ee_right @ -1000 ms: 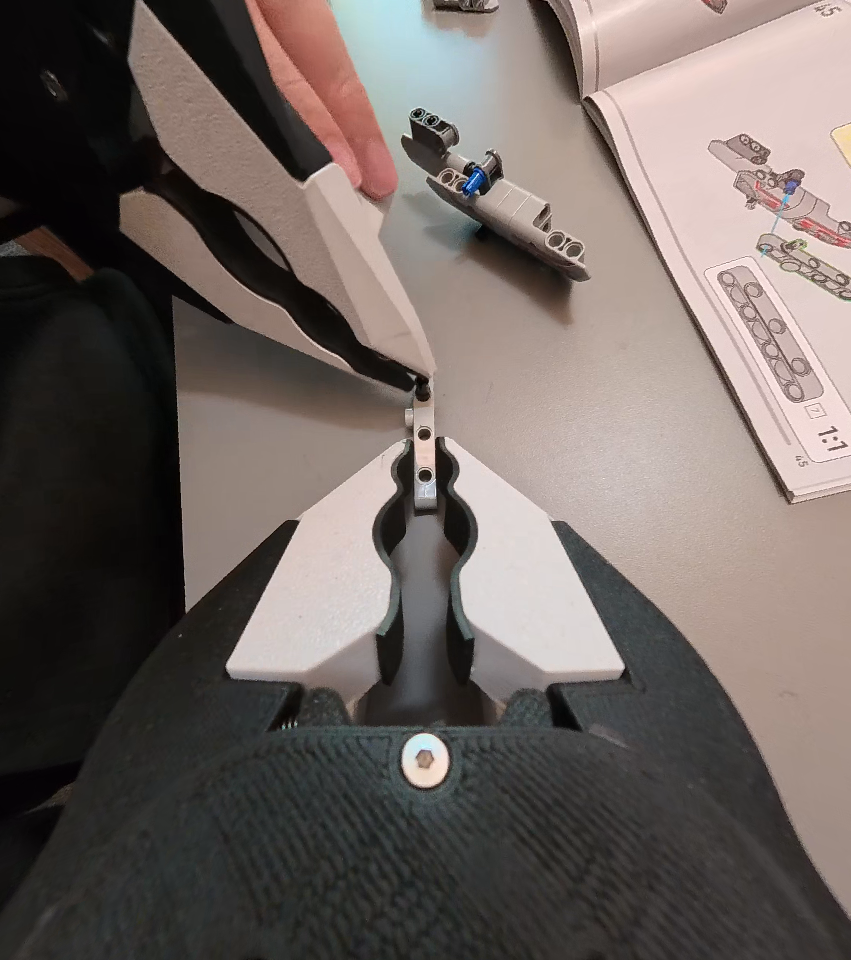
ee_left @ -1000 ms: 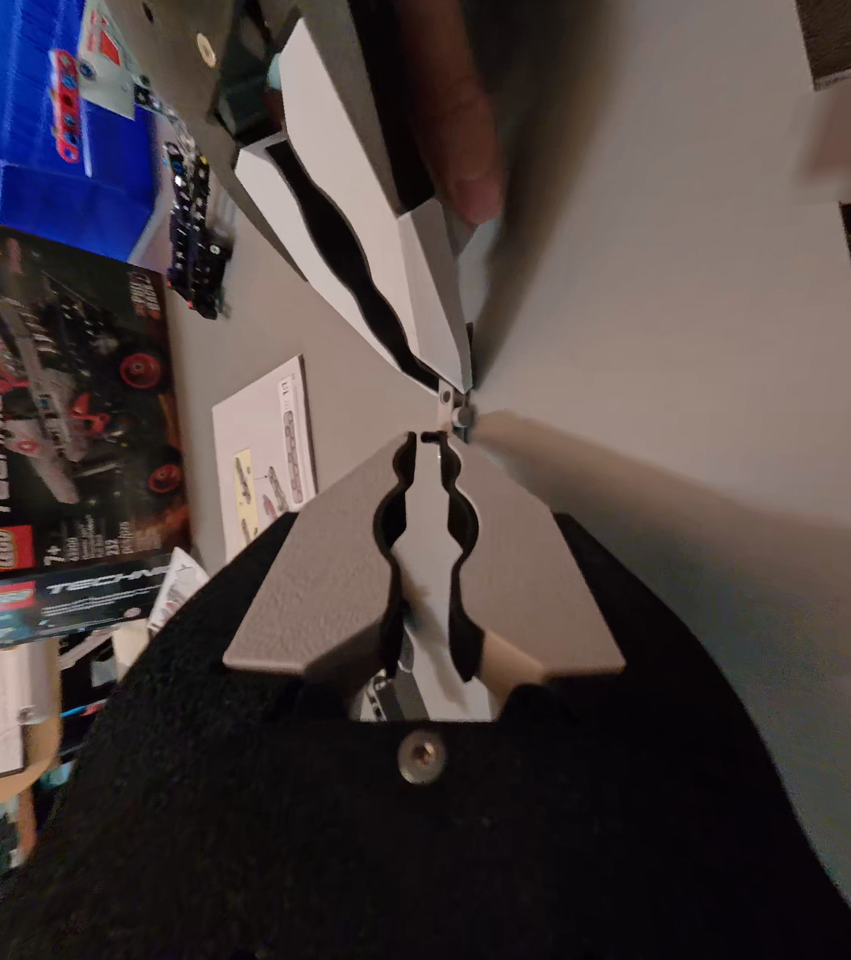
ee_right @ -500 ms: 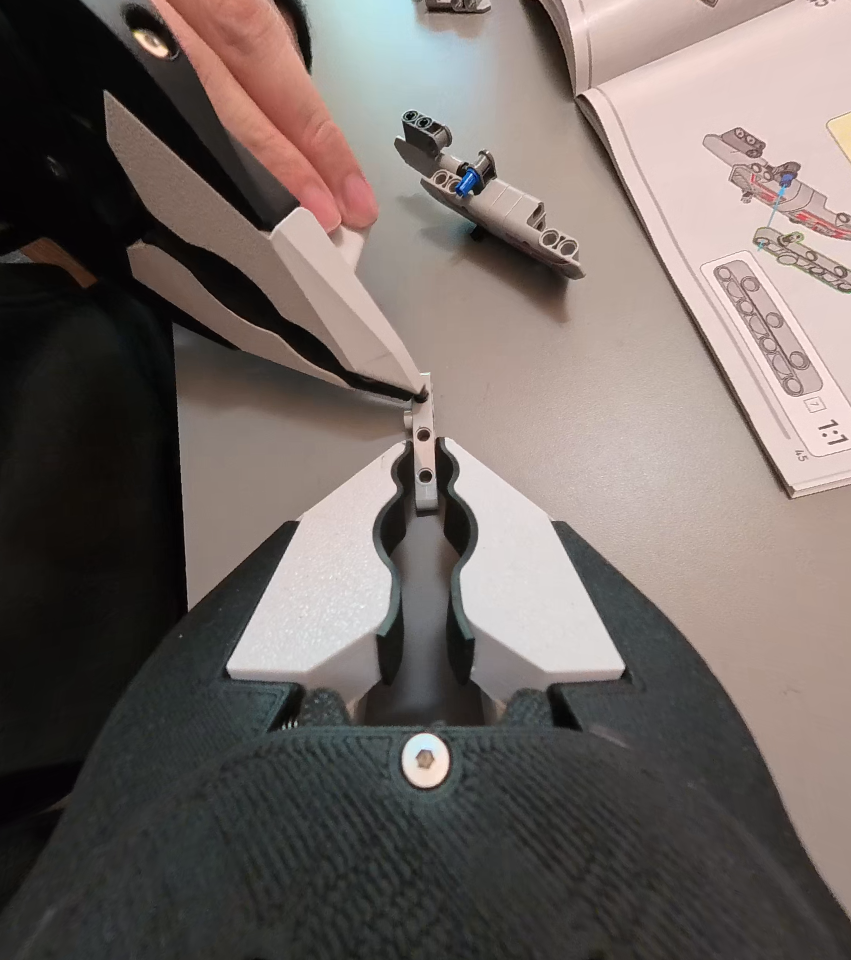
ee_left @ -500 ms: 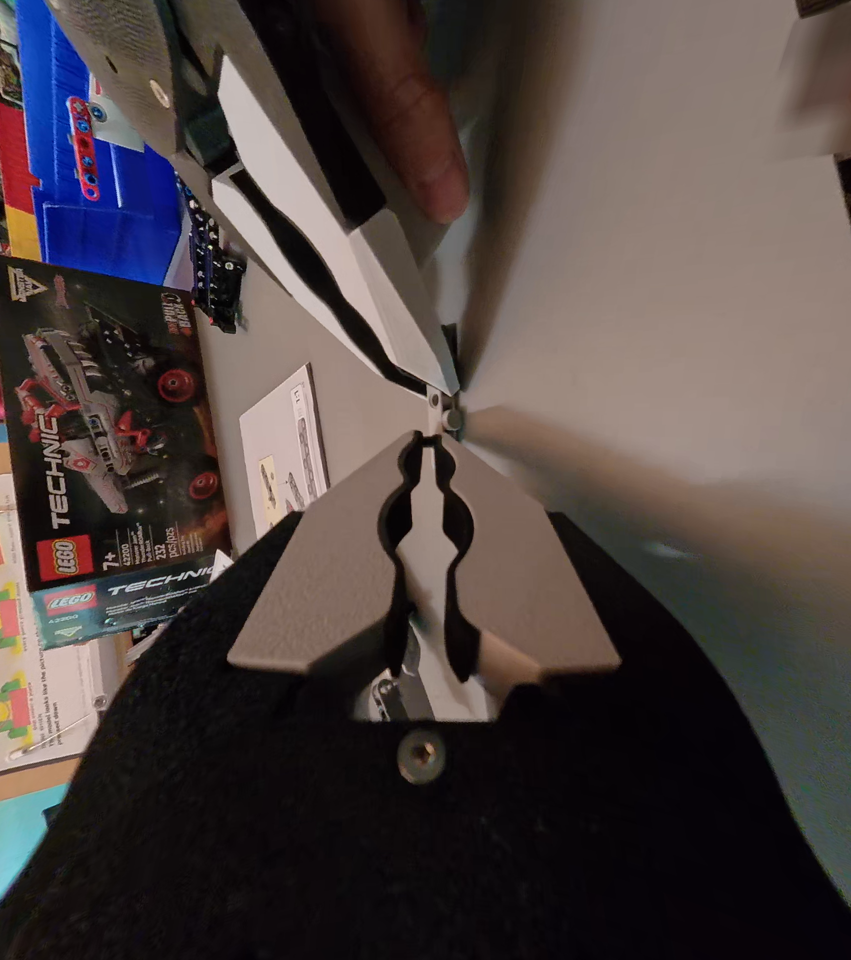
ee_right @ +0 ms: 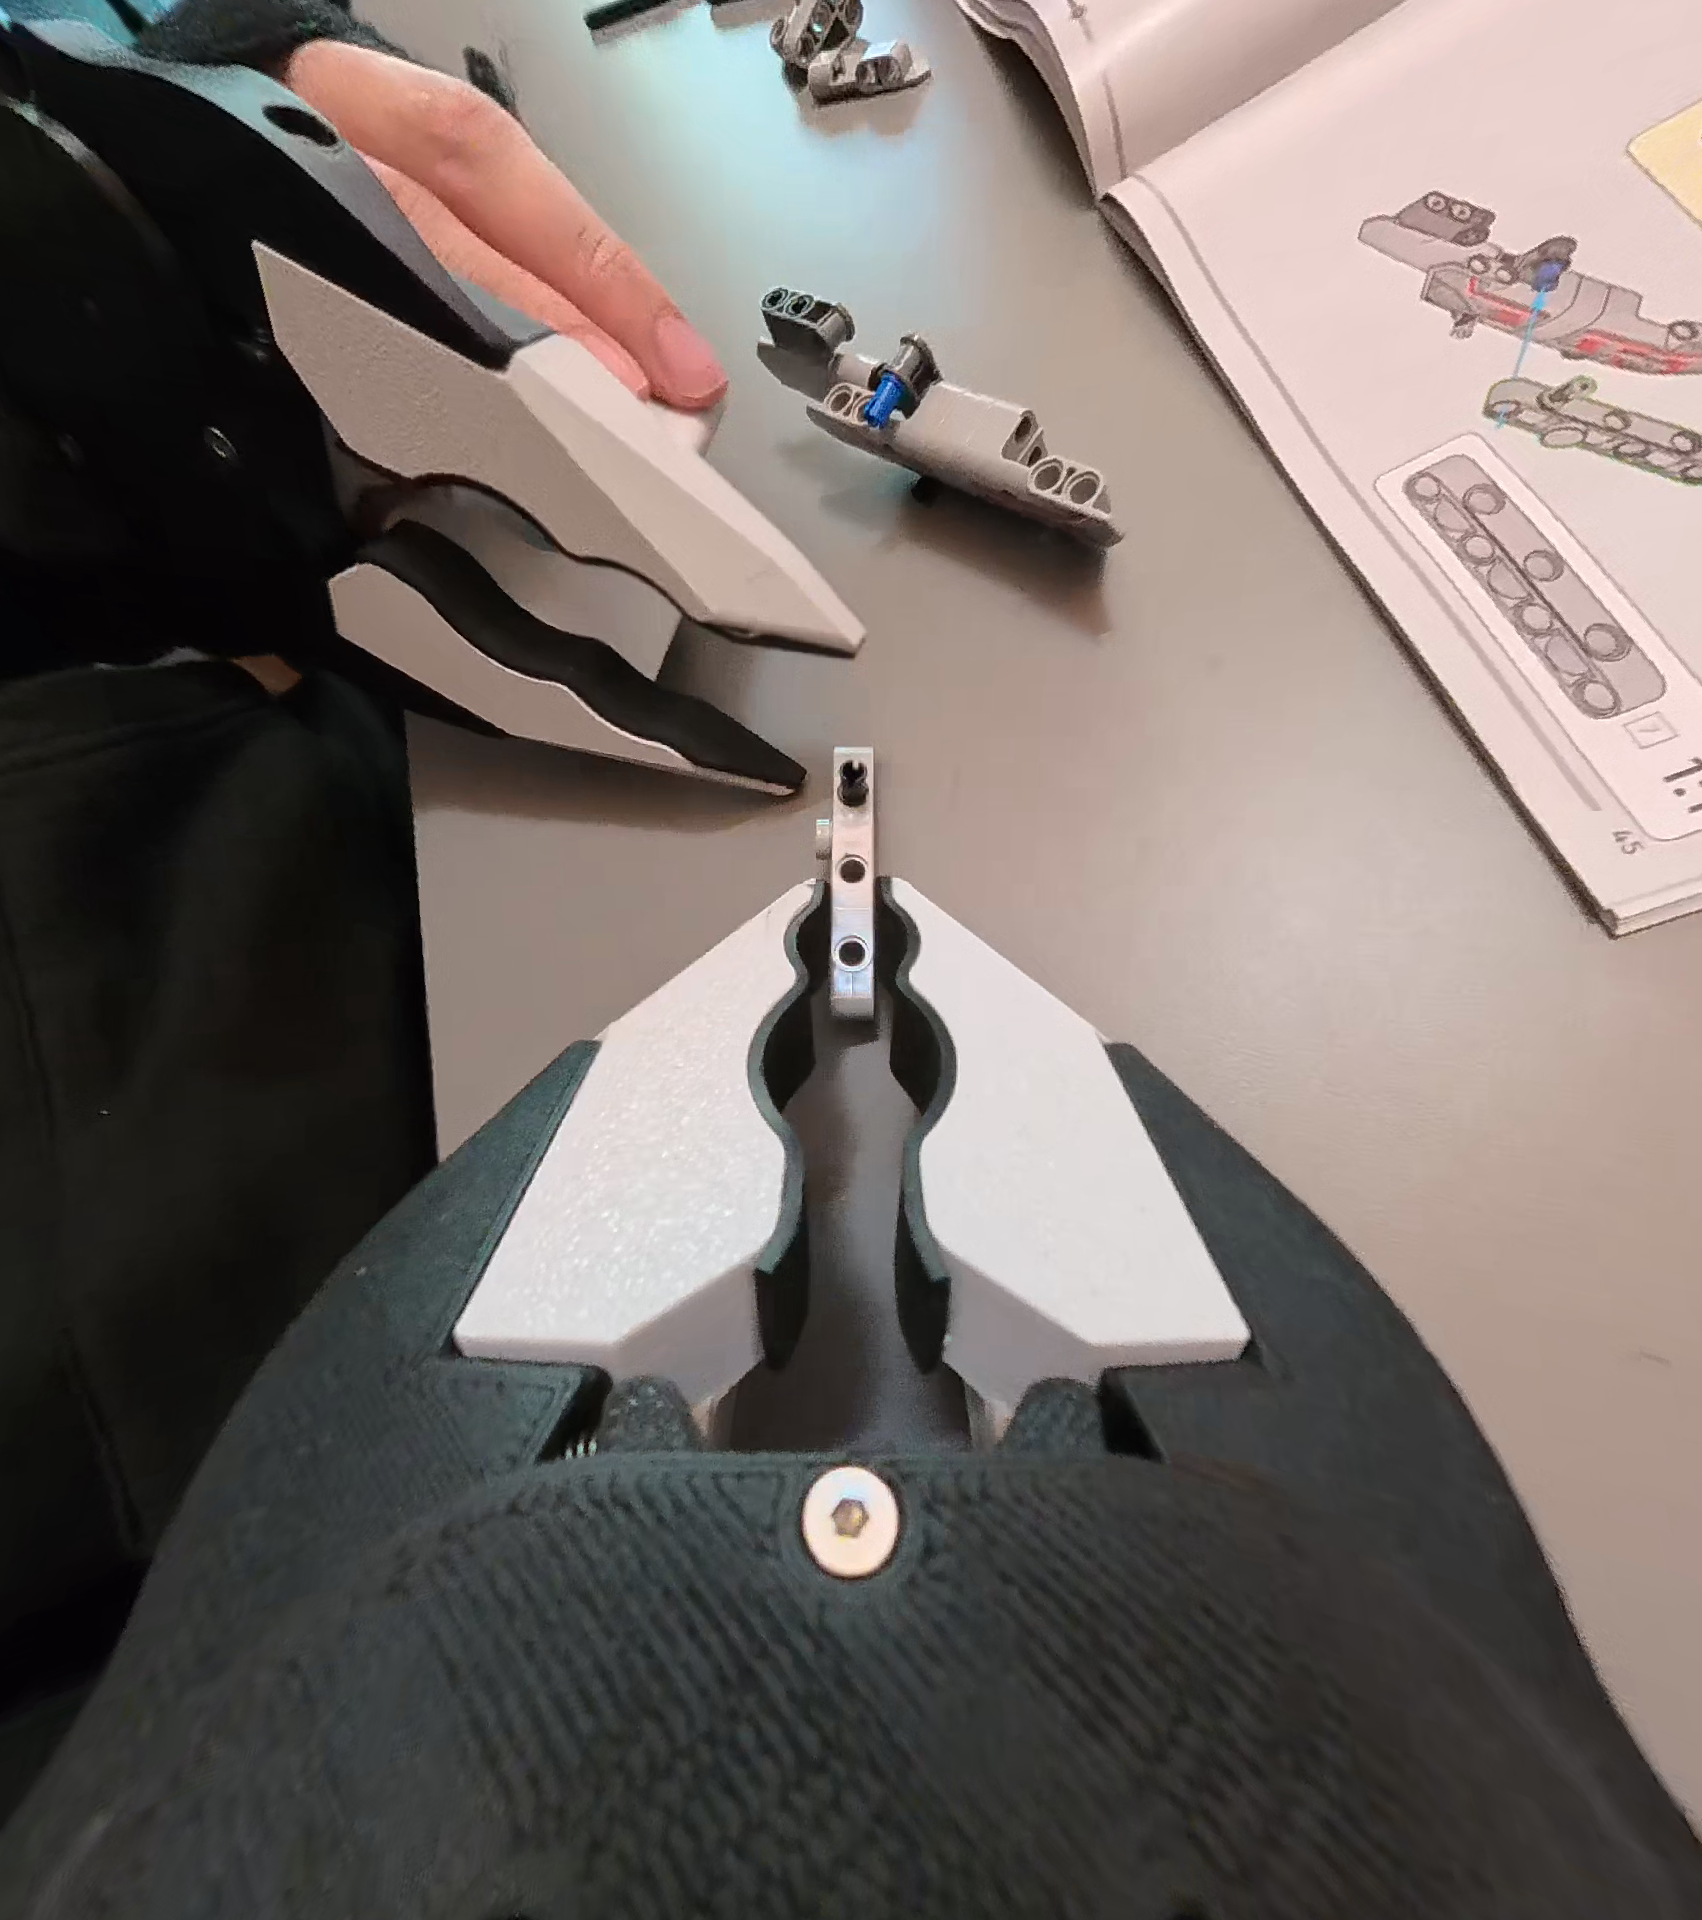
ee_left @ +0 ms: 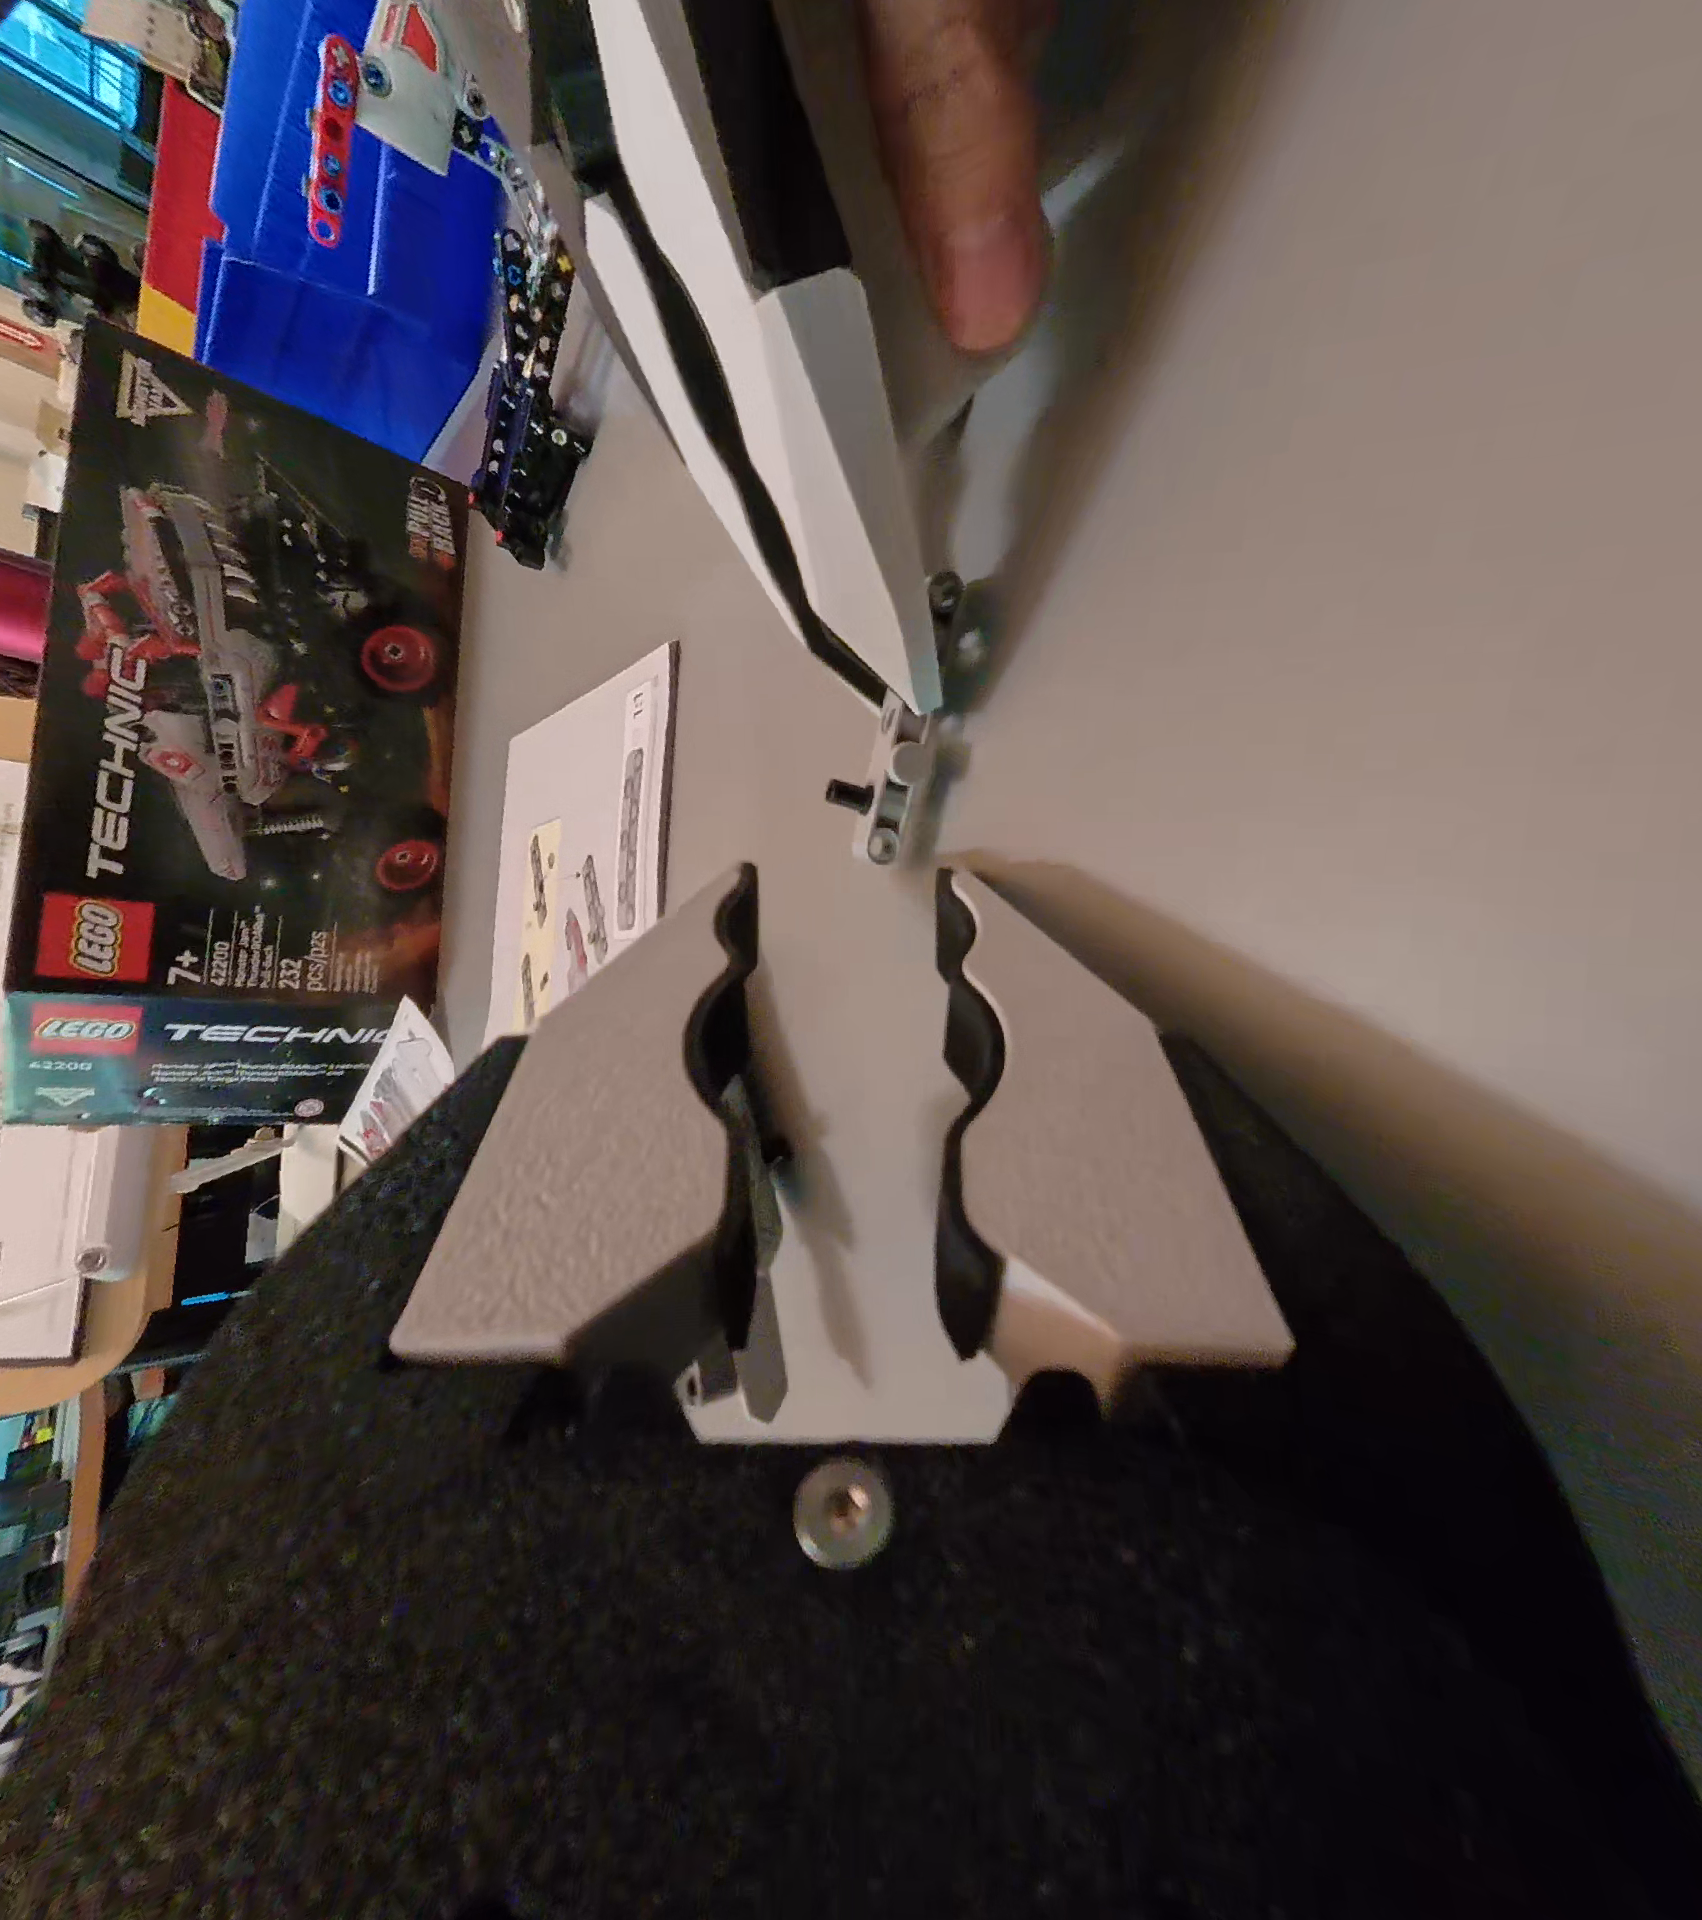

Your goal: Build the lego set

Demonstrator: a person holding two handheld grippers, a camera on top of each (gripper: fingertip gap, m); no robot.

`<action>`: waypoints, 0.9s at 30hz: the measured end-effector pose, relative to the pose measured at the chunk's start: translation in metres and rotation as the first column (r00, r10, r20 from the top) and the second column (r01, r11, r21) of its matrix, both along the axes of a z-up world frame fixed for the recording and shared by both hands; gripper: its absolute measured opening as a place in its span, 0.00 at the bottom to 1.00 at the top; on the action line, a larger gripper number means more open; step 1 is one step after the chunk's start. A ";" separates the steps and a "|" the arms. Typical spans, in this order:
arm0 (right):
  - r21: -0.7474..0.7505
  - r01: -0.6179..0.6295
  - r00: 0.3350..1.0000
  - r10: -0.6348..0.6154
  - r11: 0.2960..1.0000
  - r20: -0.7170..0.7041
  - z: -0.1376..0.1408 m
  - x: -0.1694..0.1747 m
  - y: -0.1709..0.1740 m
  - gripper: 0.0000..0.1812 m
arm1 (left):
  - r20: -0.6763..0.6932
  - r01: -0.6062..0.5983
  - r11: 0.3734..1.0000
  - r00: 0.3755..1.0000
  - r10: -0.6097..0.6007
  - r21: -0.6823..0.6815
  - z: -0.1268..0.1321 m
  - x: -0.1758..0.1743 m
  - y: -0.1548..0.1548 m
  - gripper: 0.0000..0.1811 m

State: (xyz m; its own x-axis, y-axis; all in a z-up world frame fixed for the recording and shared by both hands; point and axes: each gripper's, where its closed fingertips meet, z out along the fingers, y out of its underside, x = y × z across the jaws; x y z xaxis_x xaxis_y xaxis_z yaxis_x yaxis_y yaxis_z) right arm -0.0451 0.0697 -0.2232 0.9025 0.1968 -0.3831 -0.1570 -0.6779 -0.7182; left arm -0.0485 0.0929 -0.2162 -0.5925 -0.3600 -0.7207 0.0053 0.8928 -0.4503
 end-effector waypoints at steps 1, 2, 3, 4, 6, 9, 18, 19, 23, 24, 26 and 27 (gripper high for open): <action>0.002 -0.008 1.000 0.008 1.000 -0.028 0.001 -0.003 -0.001 0.04 | -0.007 0.002 1.000 1.000 -0.002 0.004 0.000 0.001 0.000 0.18; 0.006 -0.022 0.998 0.022 1.000 -0.059 0.003 -0.006 -0.002 0.04 | -0.016 0.004 1.000 1.000 -0.004 0.003 0.001 0.001 -0.001 0.19; 0.009 -0.027 0.996 0.028 1.000 -0.082 0.004 -0.008 -0.002 0.04 | -0.021 0.007 1.000 1.000 -0.007 0.000 0.002 0.002 -0.002 0.21; 0.010 -0.023 0.995 0.024 1.000 -0.098 0.005 -0.008 -0.002 0.04 | -0.035 0.021 1.000 0.999 -0.021 -0.007 0.002 0.002 -0.005 0.21; 0.009 -0.004 0.992 0.005 1.000 -0.128 0.006 -0.007 -0.002 0.04 | -0.058 0.052 0.998 0.997 -0.053 -0.024 0.003 0.000 -0.012 0.23; 0.017 -0.001 0.980 0.004 1.000 -0.199 0.010 -0.008 -0.003 0.04 | -0.062 0.067 0.998 0.996 -0.068 -0.022 0.002 0.002 -0.017 0.22; 0.015 0.007 0.968 -0.003 1.000 -0.250 0.011 -0.009 -0.003 0.04 | -0.007 0.061 0.997 0.998 -0.060 0.040 -0.003 0.010 -0.018 0.08; 0.013 0.009 0.967 -0.005 1.000 -0.256 0.011 -0.009 -0.003 0.04 | -0.018 0.059 0.998 0.998 -0.058 0.030 -0.004 0.009 -0.018 0.08; 0.012 0.010 0.965 -0.007 1.000 -0.263 0.011 -0.009 -0.003 0.04 | -0.023 0.062 0.998 0.998 -0.062 0.020 -0.005 0.009 -0.018 0.08; 0.010 0.011 0.966 -0.008 1.000 -0.260 0.011 -0.009 -0.003 0.04 | -0.015 0.060 0.998 0.998 -0.060 0.028 -0.005 0.010 -0.018 0.08; 0.008 0.014 0.966 -0.012 1.000 -0.258 0.011 -0.008 -0.003 0.04 | -0.001 0.057 0.998 0.998 -0.057 0.027 -0.005 0.010 -0.018 0.08; 0.007 0.015 0.967 -0.012 1.000 -0.255 0.010 -0.008 -0.003 0.04 | 0.000 0.056 0.998 0.998 -0.056 0.013 -0.005 0.010 -0.018 0.08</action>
State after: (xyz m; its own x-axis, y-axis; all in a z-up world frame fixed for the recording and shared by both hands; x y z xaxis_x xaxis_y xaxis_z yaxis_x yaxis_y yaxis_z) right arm -0.0533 0.0666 -0.2128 0.7776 0.1899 -0.5995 -0.3451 -0.6681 -0.6593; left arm -0.0384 0.0750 -0.2208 -0.6115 -0.3168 -0.7251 0.0558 0.8968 -0.4389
